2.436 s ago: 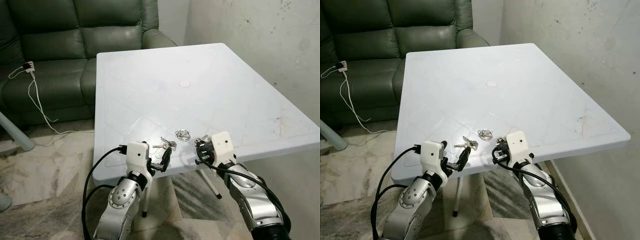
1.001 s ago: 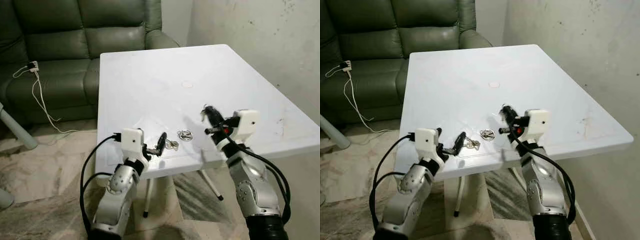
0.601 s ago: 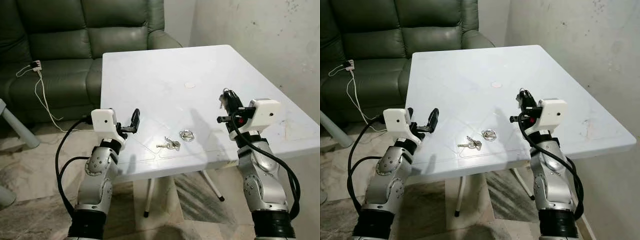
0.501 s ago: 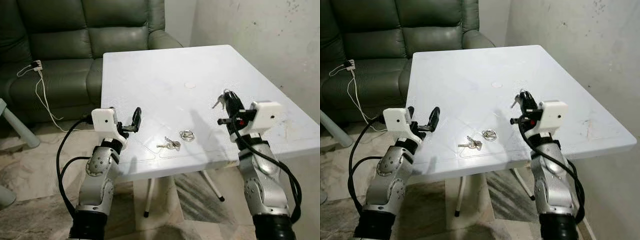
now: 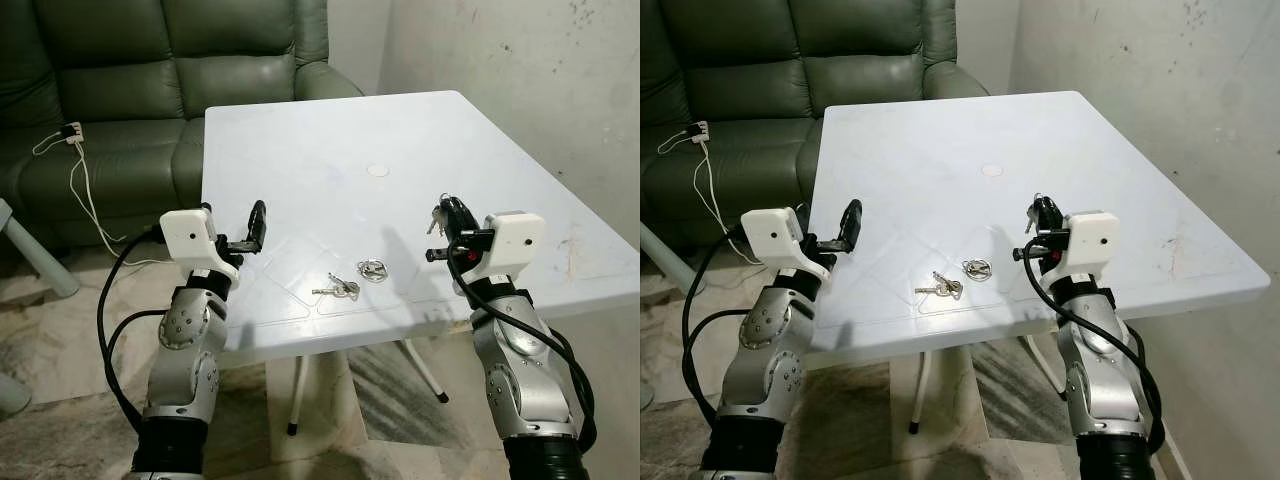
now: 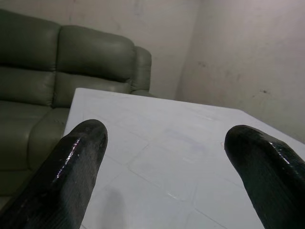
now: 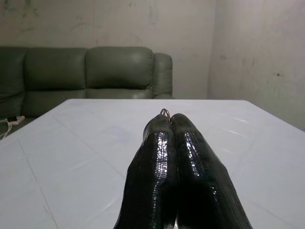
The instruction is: Hang keys on a hook
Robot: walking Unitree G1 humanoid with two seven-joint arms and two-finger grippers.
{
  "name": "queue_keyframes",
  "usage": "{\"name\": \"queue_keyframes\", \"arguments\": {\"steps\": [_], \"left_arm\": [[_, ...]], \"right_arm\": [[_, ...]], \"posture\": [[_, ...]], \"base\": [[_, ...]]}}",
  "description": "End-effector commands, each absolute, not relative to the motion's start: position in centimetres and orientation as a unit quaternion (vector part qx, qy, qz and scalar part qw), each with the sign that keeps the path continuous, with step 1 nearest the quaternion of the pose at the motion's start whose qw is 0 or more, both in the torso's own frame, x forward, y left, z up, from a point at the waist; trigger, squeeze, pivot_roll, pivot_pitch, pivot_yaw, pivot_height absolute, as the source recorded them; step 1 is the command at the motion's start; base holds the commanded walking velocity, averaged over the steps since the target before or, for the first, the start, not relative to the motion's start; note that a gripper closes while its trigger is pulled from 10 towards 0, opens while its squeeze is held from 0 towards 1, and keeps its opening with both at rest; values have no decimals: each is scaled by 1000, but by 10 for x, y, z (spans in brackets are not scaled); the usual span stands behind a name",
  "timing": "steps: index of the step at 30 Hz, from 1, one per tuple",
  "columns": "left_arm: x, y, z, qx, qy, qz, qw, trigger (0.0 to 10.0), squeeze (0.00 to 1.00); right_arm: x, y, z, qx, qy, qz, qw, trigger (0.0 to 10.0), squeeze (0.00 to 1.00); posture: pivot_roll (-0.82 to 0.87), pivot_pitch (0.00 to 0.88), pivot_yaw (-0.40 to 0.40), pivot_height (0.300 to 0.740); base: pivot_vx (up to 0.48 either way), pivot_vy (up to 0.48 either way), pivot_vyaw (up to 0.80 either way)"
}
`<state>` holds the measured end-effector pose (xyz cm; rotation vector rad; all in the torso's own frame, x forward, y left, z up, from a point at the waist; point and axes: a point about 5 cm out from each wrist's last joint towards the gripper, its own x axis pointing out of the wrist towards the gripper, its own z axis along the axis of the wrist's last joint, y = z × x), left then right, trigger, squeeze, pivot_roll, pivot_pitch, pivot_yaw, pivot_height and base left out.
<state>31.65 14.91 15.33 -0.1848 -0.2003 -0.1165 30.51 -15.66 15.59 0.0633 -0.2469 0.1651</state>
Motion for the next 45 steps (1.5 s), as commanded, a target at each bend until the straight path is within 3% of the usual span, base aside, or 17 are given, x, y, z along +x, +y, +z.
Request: {"name": "queue_keyframes", "arguments": {"steps": [1, 45], "left_arm": [[318, 149, 157, -92, -107, -60, 988, 10000, 0], [325, 144, 157, -80, -107, -64, 989, 10000, 0]], "right_arm": [[307, -157, 158, 26, -121, 81, 989, 10000, 0], [306, -151, 155, 21, -107, 88, 990, 10000, 0]], "posture": [[-58, 0, -29, 740], [-65, 0, -29, 740]], "base": [[0, 0, -763], [0, 0, -778]]}}
